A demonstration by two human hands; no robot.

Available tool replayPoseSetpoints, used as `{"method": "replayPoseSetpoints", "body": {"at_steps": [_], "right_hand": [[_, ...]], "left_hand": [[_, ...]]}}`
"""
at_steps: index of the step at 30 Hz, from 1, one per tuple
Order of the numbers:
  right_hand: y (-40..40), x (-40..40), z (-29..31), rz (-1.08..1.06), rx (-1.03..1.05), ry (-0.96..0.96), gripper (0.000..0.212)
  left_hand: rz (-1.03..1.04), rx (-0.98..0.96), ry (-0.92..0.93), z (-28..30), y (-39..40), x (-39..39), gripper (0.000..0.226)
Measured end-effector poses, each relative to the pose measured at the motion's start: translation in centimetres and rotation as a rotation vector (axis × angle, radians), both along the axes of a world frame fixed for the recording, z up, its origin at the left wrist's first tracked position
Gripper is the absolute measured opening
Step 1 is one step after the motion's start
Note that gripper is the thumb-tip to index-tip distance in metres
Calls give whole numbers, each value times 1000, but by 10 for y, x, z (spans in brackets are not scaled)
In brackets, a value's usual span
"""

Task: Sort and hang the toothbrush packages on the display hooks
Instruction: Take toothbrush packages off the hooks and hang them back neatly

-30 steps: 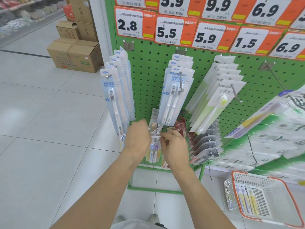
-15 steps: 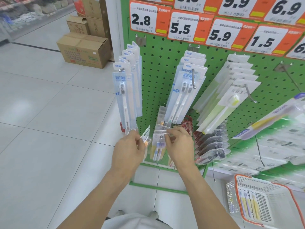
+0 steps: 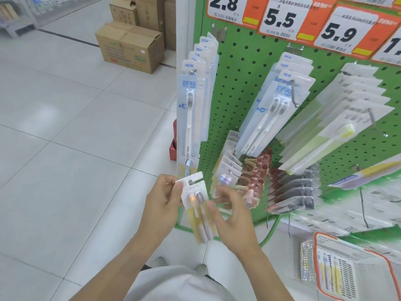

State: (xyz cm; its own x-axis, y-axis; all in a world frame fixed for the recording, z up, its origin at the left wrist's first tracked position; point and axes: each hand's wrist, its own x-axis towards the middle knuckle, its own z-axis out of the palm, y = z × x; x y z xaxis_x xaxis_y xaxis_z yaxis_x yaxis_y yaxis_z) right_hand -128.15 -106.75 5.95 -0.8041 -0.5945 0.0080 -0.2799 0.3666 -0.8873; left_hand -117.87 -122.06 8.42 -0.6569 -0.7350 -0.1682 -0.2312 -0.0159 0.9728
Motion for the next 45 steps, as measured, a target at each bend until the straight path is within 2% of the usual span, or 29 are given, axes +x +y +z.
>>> {"method": "replayPoseSetpoints", "body": {"at_steps": [3,7,11,15,19,22,28,36,40,45], "right_hand": [[9,11,-7,152,-1,-418,22],[20,21,-7,119,-197,-626,25],[22,24,13,88,-282,-635,17],[27,26,18,87,-287,-651,25],[34,29,19,180,-183,-731,28],[34,34,17,163,-162,-751,27],[28,42,22,96,-226,-782,24],[32,42,19,180,-110,-843,37],[31,41,22,123,-167,-823,37],[30,42,22,92,-180,-868,27]], "left_hand": [[25,217,76,8,1,-2,12],[-85,308,115,11,8,-1,19],[-301,359,100,8,24,2,34],[-280,392,139,6,26,0,42],[-216,501,189,7,20,-5,38],[-229,521,208,7,20,-4,29],[-381,493,124,-3,21,6,24],[-242,532,96,-11,23,12,21],[-272,635,70,-9,23,13,24],[-227,571,64,-9,19,11,23]]}}
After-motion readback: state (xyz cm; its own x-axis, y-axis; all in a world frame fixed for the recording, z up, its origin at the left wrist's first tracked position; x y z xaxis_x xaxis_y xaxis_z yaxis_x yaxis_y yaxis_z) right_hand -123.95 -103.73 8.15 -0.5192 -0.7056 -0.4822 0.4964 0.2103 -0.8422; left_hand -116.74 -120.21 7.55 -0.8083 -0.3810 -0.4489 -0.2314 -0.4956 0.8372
